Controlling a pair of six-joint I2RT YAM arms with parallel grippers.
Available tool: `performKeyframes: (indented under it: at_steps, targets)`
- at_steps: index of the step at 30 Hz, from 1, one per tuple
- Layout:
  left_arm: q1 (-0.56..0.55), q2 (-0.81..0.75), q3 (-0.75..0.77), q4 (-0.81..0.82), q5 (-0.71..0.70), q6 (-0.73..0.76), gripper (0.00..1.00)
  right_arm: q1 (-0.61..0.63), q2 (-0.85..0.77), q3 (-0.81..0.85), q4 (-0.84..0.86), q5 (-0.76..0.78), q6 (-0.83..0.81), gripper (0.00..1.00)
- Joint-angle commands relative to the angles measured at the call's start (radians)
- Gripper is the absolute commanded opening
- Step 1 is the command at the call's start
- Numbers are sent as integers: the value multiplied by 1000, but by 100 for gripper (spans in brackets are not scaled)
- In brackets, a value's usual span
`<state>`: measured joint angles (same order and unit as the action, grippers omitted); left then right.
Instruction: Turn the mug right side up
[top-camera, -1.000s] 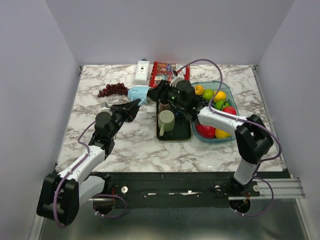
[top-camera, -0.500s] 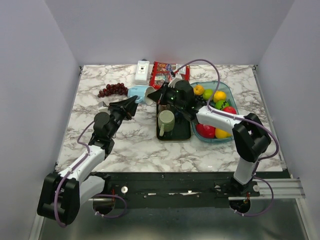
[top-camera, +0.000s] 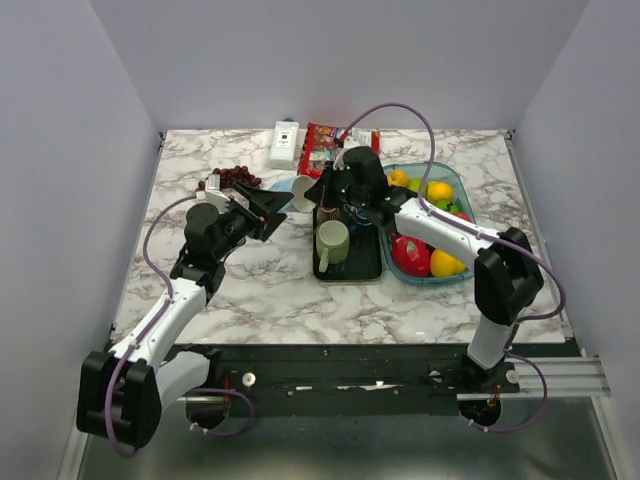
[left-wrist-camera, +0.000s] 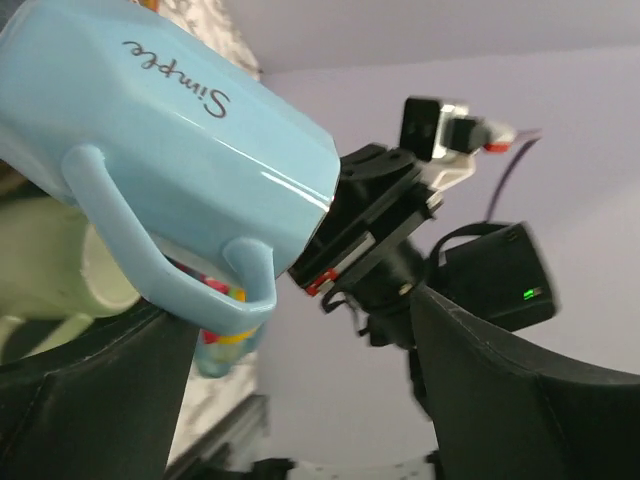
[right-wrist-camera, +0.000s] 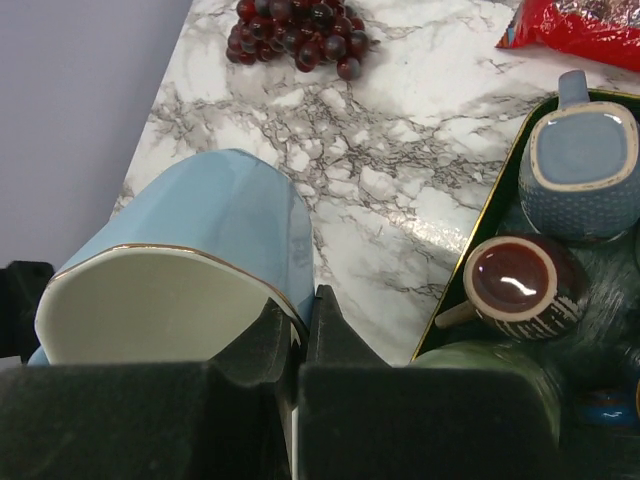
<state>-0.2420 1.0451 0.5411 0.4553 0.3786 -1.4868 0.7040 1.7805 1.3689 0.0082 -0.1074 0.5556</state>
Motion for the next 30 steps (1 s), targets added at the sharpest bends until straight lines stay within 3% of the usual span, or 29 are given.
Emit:
performKeyframes:
  at_steps: [1,4,7,16,20,25,30]
  targets:
    - [4,-103,158,-448,-67,609,93,8,51,143,-143,-6,-97,1]
    - [4,-171,204,-593,-182,800,94,8,112,238,-230,-28,-138,1]
    - [4,-203,240,-691,-252,894,94,8,187,349,-330,-29,-169,1]
    - [4,-204,267,-805,-360,988,94,8,353,522,-493,44,-241,1]
    - [4,-182,266,-814,-363,1025,94,8,398,574,-527,71,-261,1]
    - [3,-129,278,-794,-248,1071,95,8,422,599,-553,100,-283,1]
    - [-74,-45,269,-721,-210,1103,95,8,450,653,-606,103,-309,1]
